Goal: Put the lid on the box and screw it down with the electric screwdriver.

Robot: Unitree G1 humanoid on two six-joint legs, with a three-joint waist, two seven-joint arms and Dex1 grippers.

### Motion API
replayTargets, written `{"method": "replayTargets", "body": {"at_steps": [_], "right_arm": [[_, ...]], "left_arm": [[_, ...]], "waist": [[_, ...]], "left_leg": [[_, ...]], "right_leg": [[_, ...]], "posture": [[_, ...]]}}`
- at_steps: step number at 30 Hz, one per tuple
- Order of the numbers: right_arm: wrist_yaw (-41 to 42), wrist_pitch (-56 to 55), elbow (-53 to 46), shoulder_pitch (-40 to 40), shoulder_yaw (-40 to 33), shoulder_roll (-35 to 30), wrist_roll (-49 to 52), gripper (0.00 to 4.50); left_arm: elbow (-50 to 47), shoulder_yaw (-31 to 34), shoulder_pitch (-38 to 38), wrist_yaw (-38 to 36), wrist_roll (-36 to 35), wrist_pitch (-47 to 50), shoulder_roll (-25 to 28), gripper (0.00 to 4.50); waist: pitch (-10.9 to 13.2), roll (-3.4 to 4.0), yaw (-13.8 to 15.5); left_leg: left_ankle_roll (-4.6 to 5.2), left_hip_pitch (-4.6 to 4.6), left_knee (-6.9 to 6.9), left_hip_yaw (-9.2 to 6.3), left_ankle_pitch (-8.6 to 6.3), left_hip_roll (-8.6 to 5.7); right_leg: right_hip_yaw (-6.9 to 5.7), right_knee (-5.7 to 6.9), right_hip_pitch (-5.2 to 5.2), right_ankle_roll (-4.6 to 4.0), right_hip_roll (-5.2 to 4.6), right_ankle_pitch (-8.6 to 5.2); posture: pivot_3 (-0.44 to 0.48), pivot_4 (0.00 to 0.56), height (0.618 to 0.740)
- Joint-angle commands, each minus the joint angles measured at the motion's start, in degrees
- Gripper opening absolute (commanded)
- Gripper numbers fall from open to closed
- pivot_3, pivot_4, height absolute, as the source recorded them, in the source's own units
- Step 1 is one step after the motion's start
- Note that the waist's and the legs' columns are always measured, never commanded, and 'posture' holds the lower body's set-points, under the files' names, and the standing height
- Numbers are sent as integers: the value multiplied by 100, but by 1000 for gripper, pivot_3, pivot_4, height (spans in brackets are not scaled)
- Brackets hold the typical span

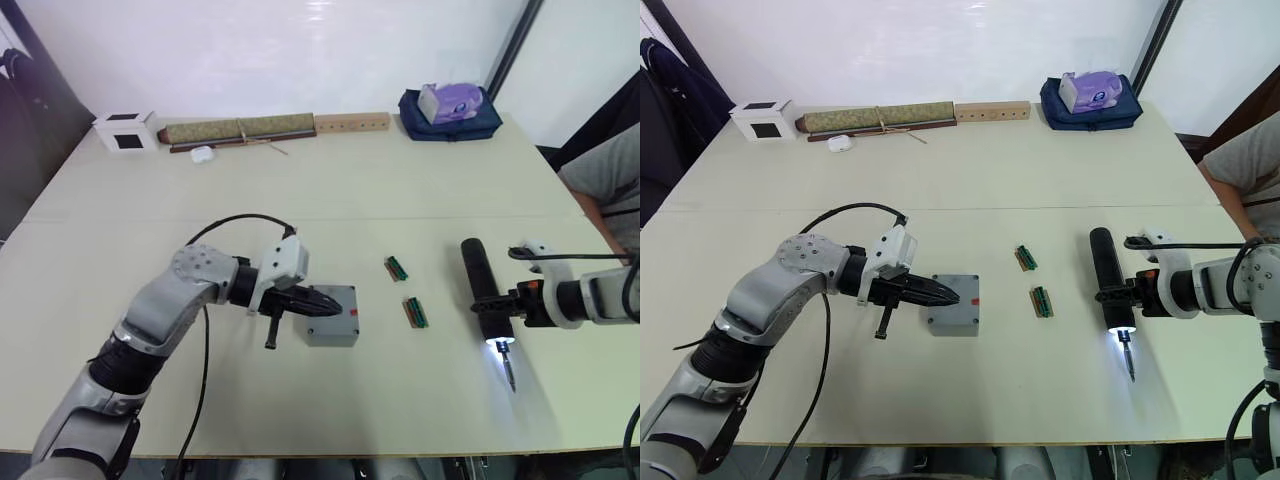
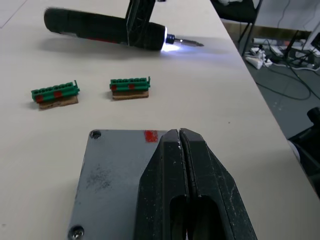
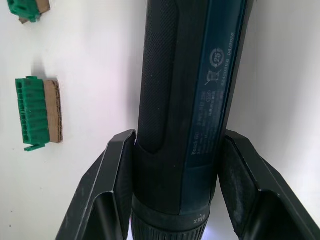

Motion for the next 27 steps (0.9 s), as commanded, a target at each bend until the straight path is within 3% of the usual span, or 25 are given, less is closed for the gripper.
{"method": "replayTargets", "body": {"at_steps": [1,4,15,20,24,27], "right_arm": [[86,-107,-125,39,-33,-22,-265,3773],[141,-122,-242,69,-44,16,-351,4427],[-12,179,-710,-233,-742,368,-540,4427],[137,-91,-1516,-582,-941,-81,-581,4427],[998,-859,-2493,7,-1363,-429,-246,4427],[1732,-1130,-3527,1081,-1965,-318,287,4427]], "left_arm": [[-41,67,-53,-12,-22,-121,6,0],[28,80,-42,-22,1,-164,28,0],[154,90,-85,-46,31,-217,81,0],[188,265,-51,-100,47,-85,464,0],[79,648,130,-60,-224,288,848,0],[-119,1011,467,-95,-411,612,1278,0]], "waist": [[0,0,1],[0,0,-1],[0,0,-17],[0,4,-21],[0,2,-5],[-2,-8,1]], "left_leg": [[0,0,4,0,0,0],[0,3,12,-1,0,-2],[0,6,16,-3,0,-3],[0,6,16,-2,0,-2],[1,3,10,-8,0,2],[1,5,10,-10,-1,6]], "right_leg": [[-1,0,3,2,-1,1],[0,-1,11,9,-4,5],[1,1,14,14,-3,8],[2,4,10,13,-3,8],[-4,1,6,12,-1,7],[-9,-5,18,13,-2,7]], "posture": [[0,150,740],[0,150,740],[0,150,740],[0,150,740],[0,150,740],[0,150,740]]}}
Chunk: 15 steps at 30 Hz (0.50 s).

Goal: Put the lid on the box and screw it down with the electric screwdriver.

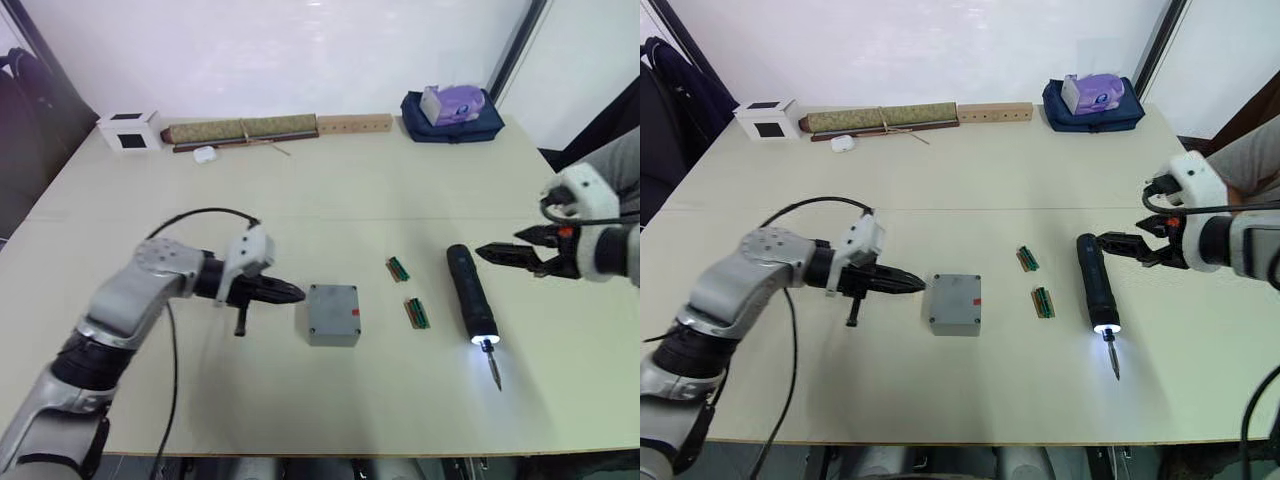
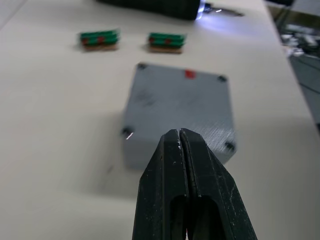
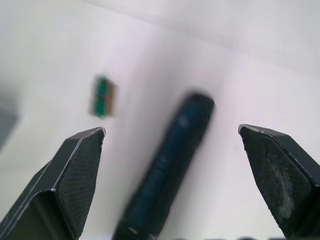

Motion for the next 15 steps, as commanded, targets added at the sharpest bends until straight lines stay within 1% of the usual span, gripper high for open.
{"method": "replayTargets", "body": {"at_steps": [1,3,6,9,12,13,15], "right_arm": [[739,-428,-1076,972,-500,115,466,4427],[825,-537,-1383,1412,-611,200,590,4427],[1344,-587,-2085,2633,-1095,465,1103,4427],[1475,-794,-2387,3314,-1216,533,1214,4427],[1584,-1150,-2482,3968,-756,658,990,4427],[1611,-1272,-2474,4139,-605,638,865,4427],[1625,-1504,-2451,4341,-413,579,667,4427]], "left_arm": [[-320,475,289,39,-279,335,374,0],[-489,667,480,112,-472,637,541,0],[-1060,1132,1336,31,-989,1327,1059,0],[-1323,1337,1894,-30,-1230,1484,1364,0],[-1473,1243,2513,13,-1253,1523,1487,0],[-1519,1201,2655,52,-1239,1501,1491,0],[-1605,1203,2836,128,-1287,1506,1456,0]], "waist": [[1,-1,-3],[1,0,-5],[-2,-12,-14],[-1,-9,-11],[-6,-18,-10],[-6,-18,-9],[-6,-20,-1]], "left_leg": [[1,3,0,-3,0,4],[1,3,1,-2,0,2],[1,2,8,-3,0,4],[5,13,5,-4,-3,6],[2,24,8,-3,-2,6],[2,38,8,-1,-2,6],[2,38,8,1,-2,6]], "right_leg": [[0,-2,4,0,0,0],[1,4,3,1,-7,0],[3,3,6,6,-8,3],[2,3,15,6,-8,1],[2,0,27,3,-8,0],[2,0,42,1,-9,-1],[4,-4,41,-15,-10,-10]], "posture": [[0,150,740],[0,150,740],[0,150,740],[0,150,740],[0,150,740],[0,150,740],[0,150,740]]}}
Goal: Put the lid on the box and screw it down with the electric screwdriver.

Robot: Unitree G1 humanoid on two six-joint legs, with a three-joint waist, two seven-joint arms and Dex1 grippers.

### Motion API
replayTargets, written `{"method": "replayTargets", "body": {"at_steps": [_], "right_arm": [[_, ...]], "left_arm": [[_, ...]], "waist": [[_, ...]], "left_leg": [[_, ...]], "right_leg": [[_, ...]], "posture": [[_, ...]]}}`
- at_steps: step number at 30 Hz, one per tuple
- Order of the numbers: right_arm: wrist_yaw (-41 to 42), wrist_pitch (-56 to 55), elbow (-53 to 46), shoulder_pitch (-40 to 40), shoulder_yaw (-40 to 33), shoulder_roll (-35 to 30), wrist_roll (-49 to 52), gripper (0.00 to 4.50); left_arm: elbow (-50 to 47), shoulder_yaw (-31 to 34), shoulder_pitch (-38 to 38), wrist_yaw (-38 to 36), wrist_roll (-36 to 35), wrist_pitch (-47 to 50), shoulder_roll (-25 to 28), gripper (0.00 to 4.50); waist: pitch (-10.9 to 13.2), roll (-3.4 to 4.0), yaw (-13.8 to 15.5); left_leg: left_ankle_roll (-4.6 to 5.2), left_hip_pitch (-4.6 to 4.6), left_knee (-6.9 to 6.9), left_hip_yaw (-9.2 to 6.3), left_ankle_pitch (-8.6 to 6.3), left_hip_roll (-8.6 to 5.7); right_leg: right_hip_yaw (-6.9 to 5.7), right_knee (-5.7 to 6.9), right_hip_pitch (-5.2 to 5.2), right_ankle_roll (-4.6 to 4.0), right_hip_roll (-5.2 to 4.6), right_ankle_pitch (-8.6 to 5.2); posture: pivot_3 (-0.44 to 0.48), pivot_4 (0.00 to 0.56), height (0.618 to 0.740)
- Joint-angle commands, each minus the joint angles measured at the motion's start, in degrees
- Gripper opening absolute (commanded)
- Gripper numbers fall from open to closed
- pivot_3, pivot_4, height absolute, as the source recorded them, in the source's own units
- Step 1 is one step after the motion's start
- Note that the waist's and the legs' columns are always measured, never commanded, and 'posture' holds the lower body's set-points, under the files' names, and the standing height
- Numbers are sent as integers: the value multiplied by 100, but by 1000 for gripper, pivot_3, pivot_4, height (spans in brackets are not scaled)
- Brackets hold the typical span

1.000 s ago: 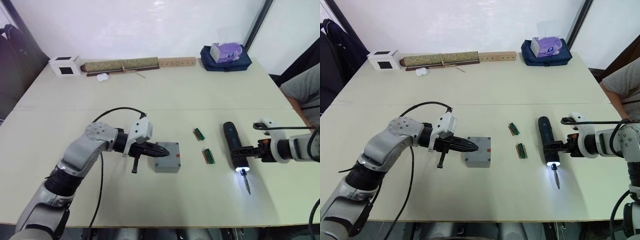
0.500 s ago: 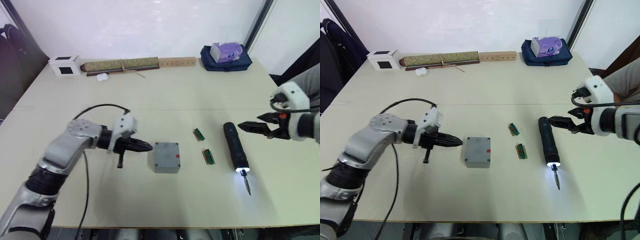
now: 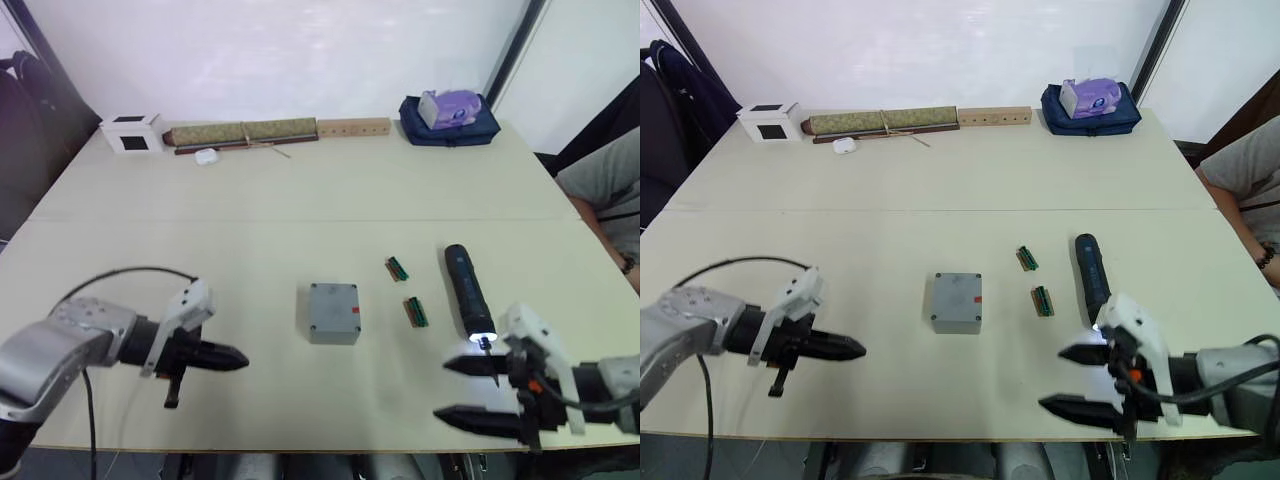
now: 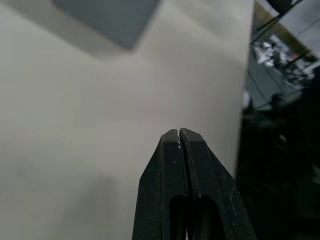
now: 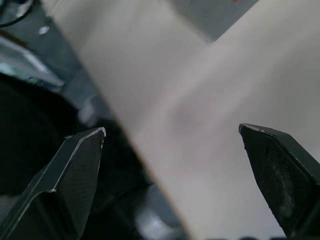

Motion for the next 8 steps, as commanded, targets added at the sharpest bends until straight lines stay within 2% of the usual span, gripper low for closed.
{"method": "replayTargets", "body": {"at_steps": [1,8], "right_arm": [[76,-455,-67,203,257,-65,-305,4427],[-15,-798,114,78,516,-101,-428,4427]], "left_arm": [[-294,61,207,112,-154,8,11,0],[-505,55,423,300,-452,185,-70,0]], "waist": [[0,-1,2],[0,-2,2]], "left_leg": [[0,-1,0,1,0,0],[-1,0,0,3,1,0]], "right_leg": [[0,0,0,0,-1,0],[4,1,-2,1,2,0]], "posture": [[0,150,740],[0,150,740]]}}
